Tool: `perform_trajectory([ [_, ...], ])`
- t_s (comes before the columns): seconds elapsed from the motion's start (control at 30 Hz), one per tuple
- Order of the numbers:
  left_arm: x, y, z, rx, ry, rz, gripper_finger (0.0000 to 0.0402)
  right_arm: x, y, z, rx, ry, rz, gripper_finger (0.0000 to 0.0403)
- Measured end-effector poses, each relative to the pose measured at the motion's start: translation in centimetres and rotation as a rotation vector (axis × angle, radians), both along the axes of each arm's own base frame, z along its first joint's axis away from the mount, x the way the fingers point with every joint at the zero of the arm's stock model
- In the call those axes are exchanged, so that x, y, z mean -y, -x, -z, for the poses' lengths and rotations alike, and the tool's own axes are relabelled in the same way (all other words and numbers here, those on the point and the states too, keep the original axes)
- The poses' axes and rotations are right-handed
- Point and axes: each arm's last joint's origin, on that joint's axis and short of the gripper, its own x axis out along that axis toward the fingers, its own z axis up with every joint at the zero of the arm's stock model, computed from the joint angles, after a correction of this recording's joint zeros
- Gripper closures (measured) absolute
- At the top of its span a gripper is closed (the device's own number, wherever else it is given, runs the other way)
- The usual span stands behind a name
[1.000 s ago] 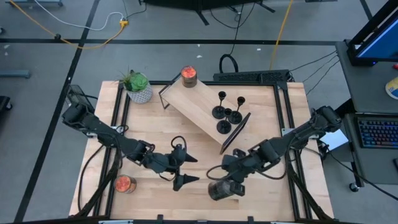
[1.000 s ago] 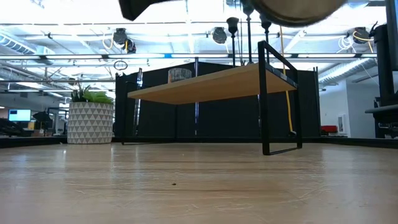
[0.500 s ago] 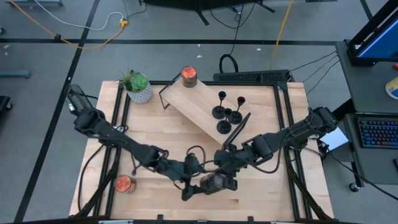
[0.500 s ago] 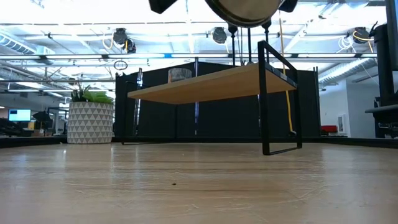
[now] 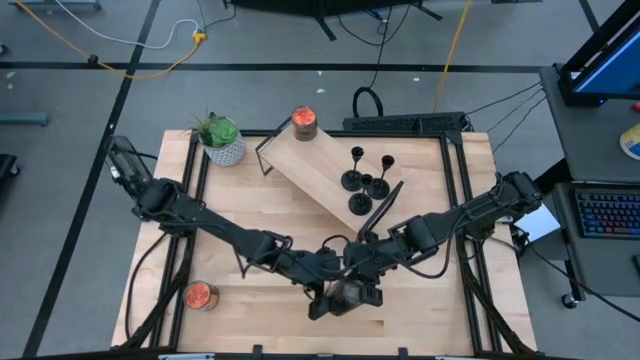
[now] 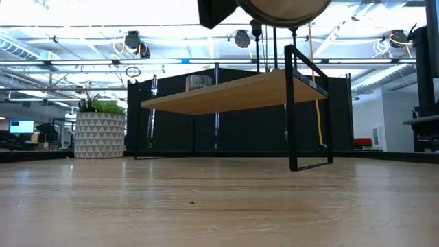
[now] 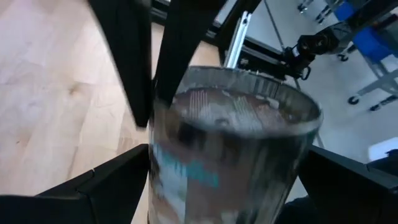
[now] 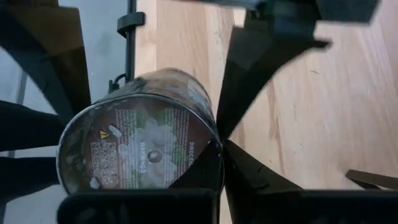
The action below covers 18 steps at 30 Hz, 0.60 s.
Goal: Pick & Place candle stick holders
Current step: Put the brown scented candle on the shelf
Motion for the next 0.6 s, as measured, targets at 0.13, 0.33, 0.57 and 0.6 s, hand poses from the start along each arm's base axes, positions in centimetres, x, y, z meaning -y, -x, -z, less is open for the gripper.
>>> perform_trajectory([
  [0.13,0.23,-0.65,0.03,0.005,0.004,-0.005,0.0009,0.32,-0.20,-0.04,0.006,-0.003,0.001,0.0403],
  [0.33,0.32,-0.62,-0.01,0.017,-0.017,-0.061,0.0009,0.41,-0.53,-0.25,0.046,-0.002,0.000,0.0403],
  [0.57,0.21,-0.69,-0.06,0.016,0.007,-0.110,0.0010,0.68,-0.82,-0.40,0.071,-0.002,0.015,0.0403],
  [0.6,0.22,-0.69,-0.07,0.016,0.007,-0.112,0.0014,0.67,-0.86,-0.44,0.076,-0.003,0.015,0.0403],
])
